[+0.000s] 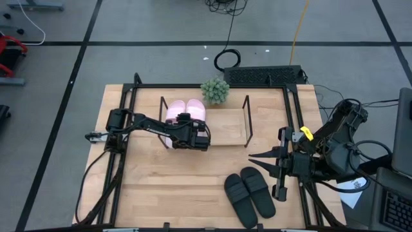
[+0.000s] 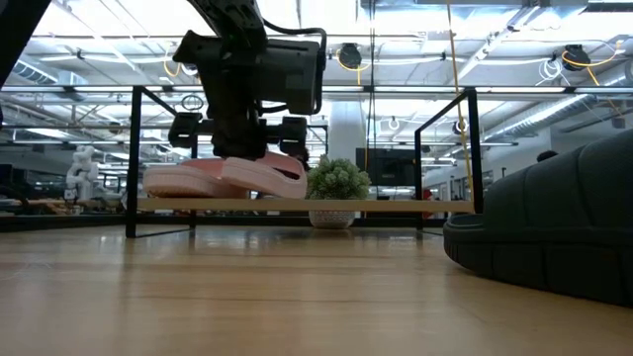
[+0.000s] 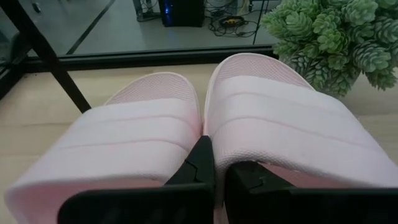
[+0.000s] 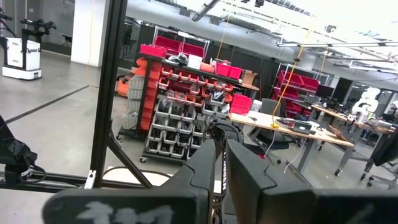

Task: Pick and place slides into the shelf
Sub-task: Put the pink slide on the shelf

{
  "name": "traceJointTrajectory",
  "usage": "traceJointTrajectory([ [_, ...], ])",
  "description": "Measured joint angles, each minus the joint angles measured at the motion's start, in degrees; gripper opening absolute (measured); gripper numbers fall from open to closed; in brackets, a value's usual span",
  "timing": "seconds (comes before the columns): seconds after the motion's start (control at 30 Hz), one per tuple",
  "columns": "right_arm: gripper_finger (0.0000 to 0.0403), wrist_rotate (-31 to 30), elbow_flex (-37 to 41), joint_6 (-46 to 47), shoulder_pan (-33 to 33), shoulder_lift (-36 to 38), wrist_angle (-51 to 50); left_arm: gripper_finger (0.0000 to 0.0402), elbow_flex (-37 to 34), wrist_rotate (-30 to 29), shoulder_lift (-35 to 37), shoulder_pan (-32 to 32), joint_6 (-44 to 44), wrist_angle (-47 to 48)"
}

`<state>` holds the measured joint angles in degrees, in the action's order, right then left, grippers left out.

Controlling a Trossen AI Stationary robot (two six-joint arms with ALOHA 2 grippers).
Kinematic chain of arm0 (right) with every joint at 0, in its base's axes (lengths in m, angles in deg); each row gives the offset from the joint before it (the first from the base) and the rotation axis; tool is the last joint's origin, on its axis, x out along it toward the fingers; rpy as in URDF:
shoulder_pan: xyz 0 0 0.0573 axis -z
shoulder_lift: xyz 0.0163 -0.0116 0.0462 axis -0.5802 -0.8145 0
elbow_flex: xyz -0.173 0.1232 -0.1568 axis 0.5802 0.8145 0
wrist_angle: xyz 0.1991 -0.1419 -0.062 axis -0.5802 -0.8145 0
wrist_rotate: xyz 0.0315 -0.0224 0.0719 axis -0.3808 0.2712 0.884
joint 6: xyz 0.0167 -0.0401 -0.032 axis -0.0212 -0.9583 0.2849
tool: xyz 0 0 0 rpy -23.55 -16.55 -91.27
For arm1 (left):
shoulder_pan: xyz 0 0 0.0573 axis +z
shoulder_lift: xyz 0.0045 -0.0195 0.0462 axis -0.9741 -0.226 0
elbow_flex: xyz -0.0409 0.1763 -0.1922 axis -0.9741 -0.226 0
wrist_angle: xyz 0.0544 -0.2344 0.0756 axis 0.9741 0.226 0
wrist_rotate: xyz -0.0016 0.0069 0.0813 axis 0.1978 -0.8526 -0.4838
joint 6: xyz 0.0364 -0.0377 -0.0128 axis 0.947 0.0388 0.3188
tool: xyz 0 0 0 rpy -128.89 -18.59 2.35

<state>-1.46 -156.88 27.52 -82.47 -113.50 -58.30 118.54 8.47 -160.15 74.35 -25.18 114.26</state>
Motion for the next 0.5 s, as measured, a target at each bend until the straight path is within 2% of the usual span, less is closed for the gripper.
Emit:
traceJointTrajectory([
  [0.5,0.0029,0.0,0.0,0.1,0.0,0.0,0.0,0.0001,0.0,2.1,0.0,0.0,0.1,0.0],
])
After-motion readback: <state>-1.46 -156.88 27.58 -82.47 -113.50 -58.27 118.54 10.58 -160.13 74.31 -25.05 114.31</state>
